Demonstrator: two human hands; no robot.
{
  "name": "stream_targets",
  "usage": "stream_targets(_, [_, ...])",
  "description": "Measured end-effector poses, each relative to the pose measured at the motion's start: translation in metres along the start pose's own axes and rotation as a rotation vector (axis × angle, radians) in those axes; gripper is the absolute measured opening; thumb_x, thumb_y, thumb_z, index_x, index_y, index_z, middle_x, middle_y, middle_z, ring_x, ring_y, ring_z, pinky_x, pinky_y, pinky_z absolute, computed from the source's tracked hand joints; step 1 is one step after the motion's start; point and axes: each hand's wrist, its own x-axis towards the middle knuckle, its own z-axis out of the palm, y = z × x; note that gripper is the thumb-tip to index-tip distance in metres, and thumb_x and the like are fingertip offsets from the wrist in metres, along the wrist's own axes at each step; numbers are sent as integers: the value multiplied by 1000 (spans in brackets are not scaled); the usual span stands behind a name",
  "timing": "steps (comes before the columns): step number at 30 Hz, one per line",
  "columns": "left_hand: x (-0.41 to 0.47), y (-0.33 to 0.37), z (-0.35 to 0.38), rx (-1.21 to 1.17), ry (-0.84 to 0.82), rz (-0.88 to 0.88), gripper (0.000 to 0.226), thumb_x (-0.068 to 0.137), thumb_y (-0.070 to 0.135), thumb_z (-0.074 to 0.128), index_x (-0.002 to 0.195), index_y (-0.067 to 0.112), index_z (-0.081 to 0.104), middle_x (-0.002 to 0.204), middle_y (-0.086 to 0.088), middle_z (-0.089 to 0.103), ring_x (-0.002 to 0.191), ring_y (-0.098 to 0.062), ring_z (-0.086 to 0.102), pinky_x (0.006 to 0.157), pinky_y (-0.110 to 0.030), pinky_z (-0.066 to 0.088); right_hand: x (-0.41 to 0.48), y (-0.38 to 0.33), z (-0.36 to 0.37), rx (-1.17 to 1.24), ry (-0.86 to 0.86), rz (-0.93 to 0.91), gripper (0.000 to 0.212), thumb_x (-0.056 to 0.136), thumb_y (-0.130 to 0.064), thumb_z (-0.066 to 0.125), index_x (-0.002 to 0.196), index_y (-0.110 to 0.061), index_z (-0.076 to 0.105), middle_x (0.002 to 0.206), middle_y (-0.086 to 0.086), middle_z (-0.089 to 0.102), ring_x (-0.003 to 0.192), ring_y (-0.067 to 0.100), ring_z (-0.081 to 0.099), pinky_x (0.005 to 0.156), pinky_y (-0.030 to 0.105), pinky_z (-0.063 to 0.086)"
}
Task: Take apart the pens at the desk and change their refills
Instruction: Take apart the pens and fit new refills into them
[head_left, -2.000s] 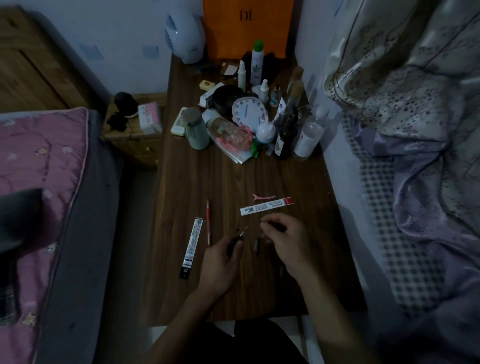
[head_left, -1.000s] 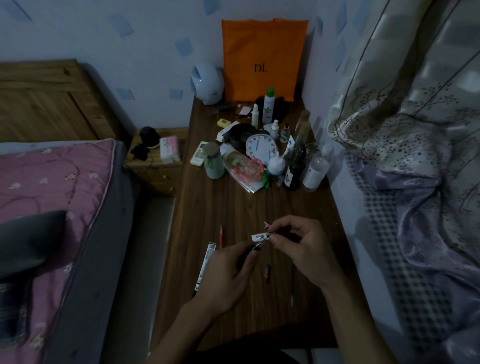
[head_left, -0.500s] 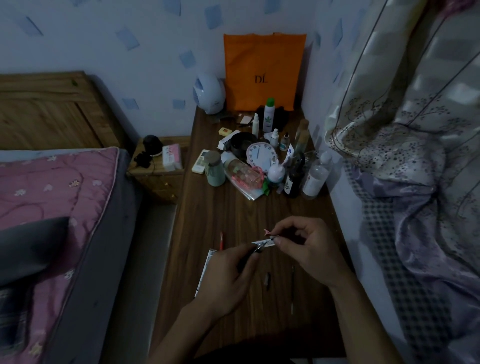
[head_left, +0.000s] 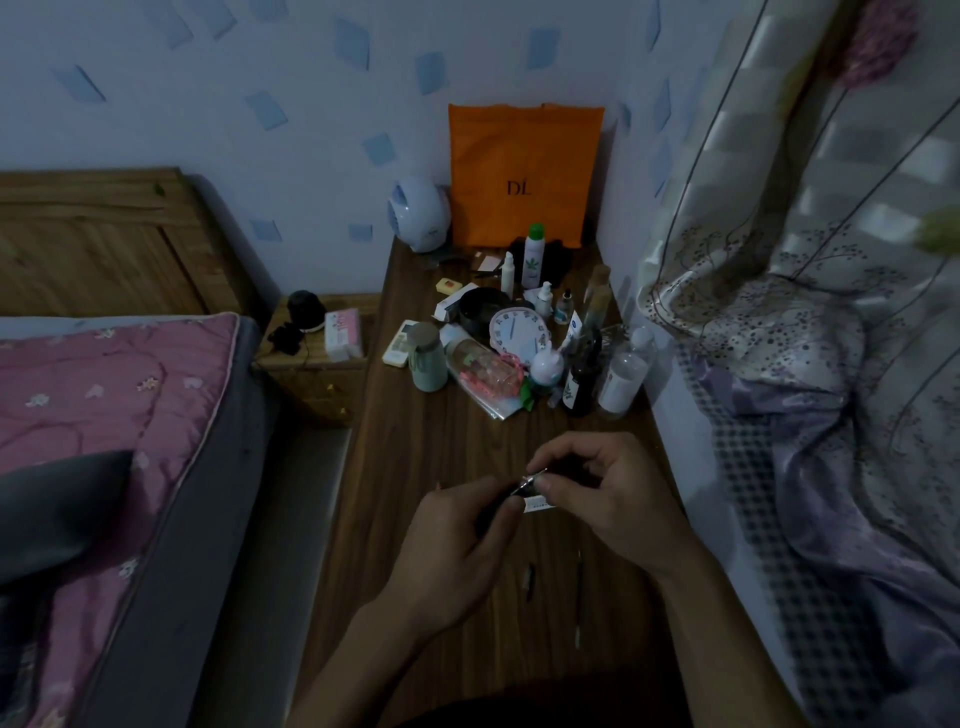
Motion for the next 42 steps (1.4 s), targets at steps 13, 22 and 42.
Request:
stream_targets(13, [31,61,-47,-129,44,142,31,96,38,46,107,22,69,76,-3,69,62,-18,63,56,-41,50,22,-71,-1,105,132,-227,14,84,-32,70,76,-21,66,69,-2,63,68,11,62,61,23,52])
stream_targets(22, [48,87,-69,-201,122,158,24,96,29,48,99,25,71,65,9,63,53,-3,54,49,-14,40,33,-109,-7,310,117,-271,29,91,-9,56,103,-23,78,85,-10,72,83,6,68,70,18,54])
stream_targets(42, [41,113,-80,-186,156,184,34,93,46,42,97,28,70,54,18,60,45,2,52,45,-6,35,30,-136,3,374,176,-203,13,81,-17,66,77,-27,74,78,-5,71,81,13,69,69,25,56])
